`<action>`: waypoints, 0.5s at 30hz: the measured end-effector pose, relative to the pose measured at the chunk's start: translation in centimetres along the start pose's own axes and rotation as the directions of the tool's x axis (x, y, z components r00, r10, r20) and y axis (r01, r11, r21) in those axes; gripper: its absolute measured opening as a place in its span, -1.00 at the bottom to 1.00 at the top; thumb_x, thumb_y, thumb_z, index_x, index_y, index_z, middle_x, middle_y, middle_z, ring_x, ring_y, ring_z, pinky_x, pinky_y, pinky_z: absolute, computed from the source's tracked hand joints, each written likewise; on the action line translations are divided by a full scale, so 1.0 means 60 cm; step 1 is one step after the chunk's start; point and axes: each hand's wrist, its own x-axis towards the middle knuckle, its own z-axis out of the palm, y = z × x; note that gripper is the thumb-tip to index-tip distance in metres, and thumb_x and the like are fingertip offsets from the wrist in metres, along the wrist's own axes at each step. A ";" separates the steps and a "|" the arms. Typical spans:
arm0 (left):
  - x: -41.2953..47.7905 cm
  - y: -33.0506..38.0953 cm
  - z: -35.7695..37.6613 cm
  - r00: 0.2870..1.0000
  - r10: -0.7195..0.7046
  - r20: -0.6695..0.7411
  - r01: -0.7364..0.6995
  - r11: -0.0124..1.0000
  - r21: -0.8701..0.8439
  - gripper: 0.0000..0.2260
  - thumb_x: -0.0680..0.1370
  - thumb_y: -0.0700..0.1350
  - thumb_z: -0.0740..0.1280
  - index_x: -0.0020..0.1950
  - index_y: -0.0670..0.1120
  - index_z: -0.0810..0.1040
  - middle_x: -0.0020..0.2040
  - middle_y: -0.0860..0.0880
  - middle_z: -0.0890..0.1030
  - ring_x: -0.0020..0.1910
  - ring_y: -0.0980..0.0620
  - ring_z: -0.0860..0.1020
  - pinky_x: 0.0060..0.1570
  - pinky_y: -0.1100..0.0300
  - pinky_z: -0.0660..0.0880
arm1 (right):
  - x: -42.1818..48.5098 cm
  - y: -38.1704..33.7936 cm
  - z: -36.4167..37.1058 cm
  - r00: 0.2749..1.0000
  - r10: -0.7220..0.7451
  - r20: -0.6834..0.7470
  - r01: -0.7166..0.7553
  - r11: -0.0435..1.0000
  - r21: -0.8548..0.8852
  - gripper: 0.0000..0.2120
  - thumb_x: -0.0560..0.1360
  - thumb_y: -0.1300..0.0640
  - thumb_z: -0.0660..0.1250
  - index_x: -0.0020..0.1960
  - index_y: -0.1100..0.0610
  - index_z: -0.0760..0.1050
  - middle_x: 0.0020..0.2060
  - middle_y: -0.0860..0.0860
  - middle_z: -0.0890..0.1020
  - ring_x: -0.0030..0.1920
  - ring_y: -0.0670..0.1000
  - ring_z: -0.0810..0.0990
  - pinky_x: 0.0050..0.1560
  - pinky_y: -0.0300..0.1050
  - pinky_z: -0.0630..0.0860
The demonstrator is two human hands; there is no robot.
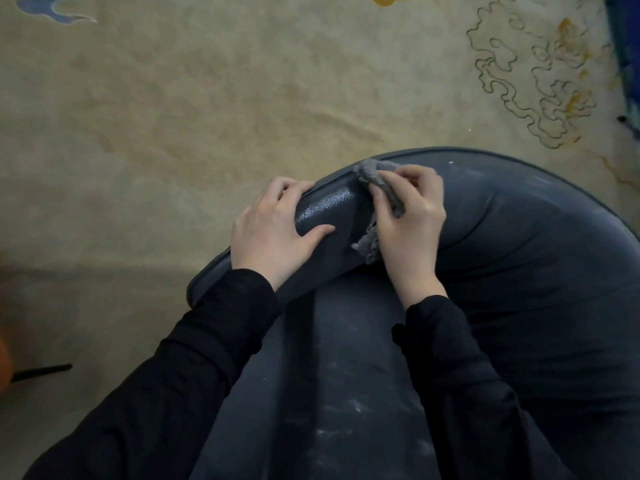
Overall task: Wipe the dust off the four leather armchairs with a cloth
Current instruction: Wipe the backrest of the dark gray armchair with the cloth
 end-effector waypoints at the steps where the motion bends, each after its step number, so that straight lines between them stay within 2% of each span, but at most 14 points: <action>1: 0.001 -0.001 0.001 1.000 -0.009 -0.005 0.009 1.000 -0.017 -0.48 0.40 0.25 0.43 0.31 0.14 0.48 0.18 0.15 0.47 0.12 0.04 0.54 -0.01 0.09 0.48 | 0.005 -0.004 0.002 0.994 -0.086 0.060 0.085 0.996 0.014 -0.89 0.48 0.28 0.40 -0.02 0.28 0.63 -0.06 0.16 0.56 -0.04 0.13 0.49 0.04 -0.27 0.40; 4: 0.003 -0.002 0.002 1.000 -0.013 -0.020 0.012 0.999 -0.040 -0.49 0.38 0.24 0.45 0.29 0.15 0.50 0.15 0.16 0.48 0.11 0.06 0.55 -0.04 0.08 0.49 | 0.023 -0.001 0.001 0.913 -0.296 0.282 0.305 0.952 0.011 -0.90 0.50 0.30 0.37 -0.01 0.30 0.61 -0.05 0.17 0.57 -0.03 0.14 0.45 0.04 -0.13 0.43; 6: 0.002 -0.001 0.003 0.999 -0.022 -0.026 0.021 0.999 -0.035 -0.50 0.38 0.24 0.45 0.28 0.15 0.51 0.14 0.17 0.48 0.11 0.07 0.54 -0.07 0.13 0.44 | 0.041 0.017 -0.007 0.885 -0.314 0.343 0.344 0.938 -0.030 -0.90 0.51 0.31 0.34 0.00 0.31 0.59 -0.05 0.20 0.55 -0.03 0.19 0.46 0.03 -0.07 0.44; 11: 0.002 -0.001 0.004 0.999 -0.042 -0.021 0.042 0.998 -0.040 -0.49 0.38 0.23 0.46 0.29 0.16 0.50 0.16 0.19 0.48 0.13 0.09 0.53 -0.04 0.17 0.37 | 0.066 0.046 -0.017 0.949 -0.166 0.267 0.207 0.970 -0.130 -0.89 0.50 0.33 0.31 -0.03 0.29 0.60 -0.06 0.20 0.55 -0.03 0.24 0.48 0.02 -0.15 0.35; 15: 0.003 -0.001 0.003 0.999 -0.040 -0.020 0.039 0.999 -0.031 -0.49 0.39 0.23 0.45 0.30 0.15 0.50 0.16 0.18 0.47 0.13 0.10 0.53 -0.08 0.20 0.34 | 0.049 0.022 0.001 0.949 -0.161 0.270 0.192 0.977 -0.094 -0.90 0.50 0.33 0.31 -0.04 0.29 0.60 -0.07 0.17 0.56 -0.05 0.20 0.45 0.01 -0.18 0.35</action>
